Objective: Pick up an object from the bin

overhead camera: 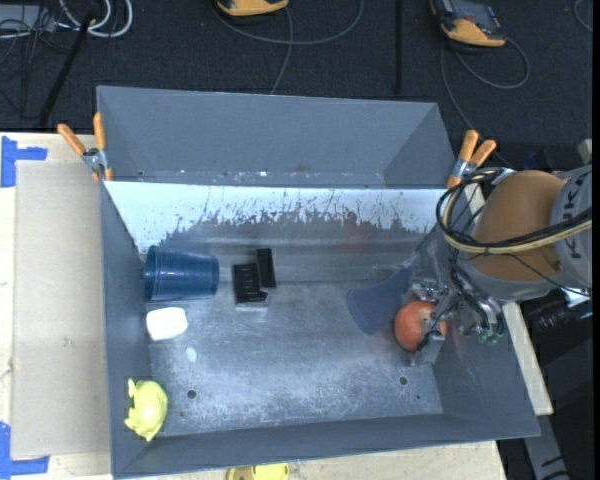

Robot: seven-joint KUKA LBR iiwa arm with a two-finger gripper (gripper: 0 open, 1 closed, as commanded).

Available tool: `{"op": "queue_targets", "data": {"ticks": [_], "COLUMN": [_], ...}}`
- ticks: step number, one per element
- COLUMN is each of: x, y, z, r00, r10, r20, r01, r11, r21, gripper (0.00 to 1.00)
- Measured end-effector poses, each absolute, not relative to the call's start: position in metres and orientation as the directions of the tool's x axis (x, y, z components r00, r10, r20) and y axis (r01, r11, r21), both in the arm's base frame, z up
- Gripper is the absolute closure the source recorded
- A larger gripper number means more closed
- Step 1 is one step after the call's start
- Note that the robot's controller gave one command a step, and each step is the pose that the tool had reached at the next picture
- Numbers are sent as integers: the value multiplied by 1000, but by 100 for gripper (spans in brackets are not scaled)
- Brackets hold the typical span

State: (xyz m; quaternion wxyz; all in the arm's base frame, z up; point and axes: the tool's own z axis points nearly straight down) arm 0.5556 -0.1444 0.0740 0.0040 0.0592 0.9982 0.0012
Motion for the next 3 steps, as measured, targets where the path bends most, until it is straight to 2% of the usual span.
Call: {"op": "queue_targets", "data": {"ticks": [2,3], "x": [554,548], "y": [-144,-143], "z": [77,89], "r00": [-993,-994], "r10": [116,111], "r20": [-6,0], "r01": [116,111], "r11": [993,994], "r21": [2,3], "gripper": [100,100]}}
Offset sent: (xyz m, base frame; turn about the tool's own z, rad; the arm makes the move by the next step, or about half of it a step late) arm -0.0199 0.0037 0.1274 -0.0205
